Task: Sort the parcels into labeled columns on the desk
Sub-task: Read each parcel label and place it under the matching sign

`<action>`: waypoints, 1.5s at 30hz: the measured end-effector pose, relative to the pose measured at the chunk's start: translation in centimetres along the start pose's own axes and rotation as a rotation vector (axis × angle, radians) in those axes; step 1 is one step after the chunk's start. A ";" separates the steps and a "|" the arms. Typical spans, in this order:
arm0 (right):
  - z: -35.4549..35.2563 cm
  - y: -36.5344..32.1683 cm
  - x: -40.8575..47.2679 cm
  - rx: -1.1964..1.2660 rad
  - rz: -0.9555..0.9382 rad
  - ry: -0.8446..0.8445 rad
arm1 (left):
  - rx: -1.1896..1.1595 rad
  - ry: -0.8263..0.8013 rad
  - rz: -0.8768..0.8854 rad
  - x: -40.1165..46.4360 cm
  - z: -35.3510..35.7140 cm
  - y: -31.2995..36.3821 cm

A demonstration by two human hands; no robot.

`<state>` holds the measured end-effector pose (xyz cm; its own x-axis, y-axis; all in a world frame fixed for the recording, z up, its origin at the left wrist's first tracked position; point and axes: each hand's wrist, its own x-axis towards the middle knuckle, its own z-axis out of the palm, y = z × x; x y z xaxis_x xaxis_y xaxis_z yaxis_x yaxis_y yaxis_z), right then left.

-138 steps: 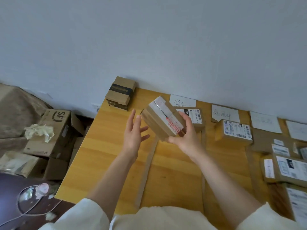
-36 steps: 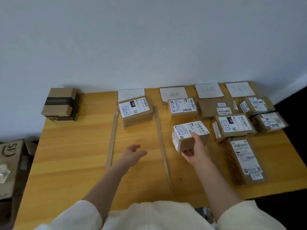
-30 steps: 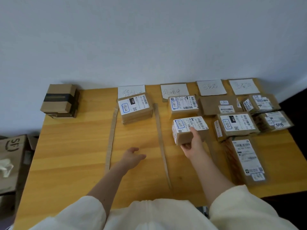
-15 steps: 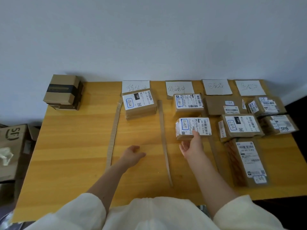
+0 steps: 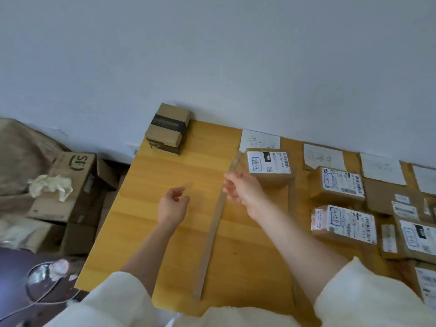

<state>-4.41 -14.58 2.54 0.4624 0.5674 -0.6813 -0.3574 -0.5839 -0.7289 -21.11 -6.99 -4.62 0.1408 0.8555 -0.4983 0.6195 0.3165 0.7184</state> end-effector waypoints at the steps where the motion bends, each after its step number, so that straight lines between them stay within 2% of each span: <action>1: 1.6 -0.7 0.8 -0.095 -0.048 -0.014 | 0.003 0.013 -0.010 1.0 -1.0 -0.4; 5: 6.8 -3.0 4.0 -0.533 -0.223 -0.060 | 0.064 0.067 0.003 5.1 -4.2 -2.0; 10: 12.0 -4.9 8.4 -0.969 -0.445 -0.061 | 0.289 0.118 0.078 9.1 -6.2 -3.3; 15: 15.6 -5.6 12.3 -1.214 -0.569 -0.046 | 0.425 0.093 0.086 10.4 -6.0 -5.0; 19: 16.7 -5.8 14.3 -1.367 -0.638 -0.104 | 0.391 0.111 0.109 10.7 -5.7 -5.9; 27: 14.8 -2.9 12.1 -1.249 -0.741 -0.082 | 0.391 0.116 0.130 11.5 -6.1 -6.7; 31: 12.9 -1.0 9.4 -1.204 -0.772 0.062 | 0.431 0.136 0.163 11.2 -6.0 -6.9; 34: 13.7 -0.9 8.7 -1.134 -0.632 0.175 | 0.432 0.145 0.181 10.7 -5.7 -7.2; 37: 15.5 -1.5 9.0 -1.072 -0.342 0.211 | 0.446 0.123 0.201 10.2 -5.5 -7.4; 39: 16.2 -1.6 9.3 -1.024 -0.216 0.223 | 0.449 0.096 0.200 10.0 -5.6 -7.5; 42: 16.2 -1.4 9.5 -0.944 -0.203 0.251 | 0.445 0.055 0.195 10.0 -6.0 -7.6; 45: 15.2 -1.0 8.8 -0.750 -0.269 0.217 | 0.418 0.028 0.175 9.9 -6.2 -7.6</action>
<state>-12.28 -0.14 -3.75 0.6290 0.6631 -0.4057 0.3891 -0.7204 -0.5742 -29.20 1.66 -12.01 0.2535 0.8940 -0.3695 0.8476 -0.0212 0.5302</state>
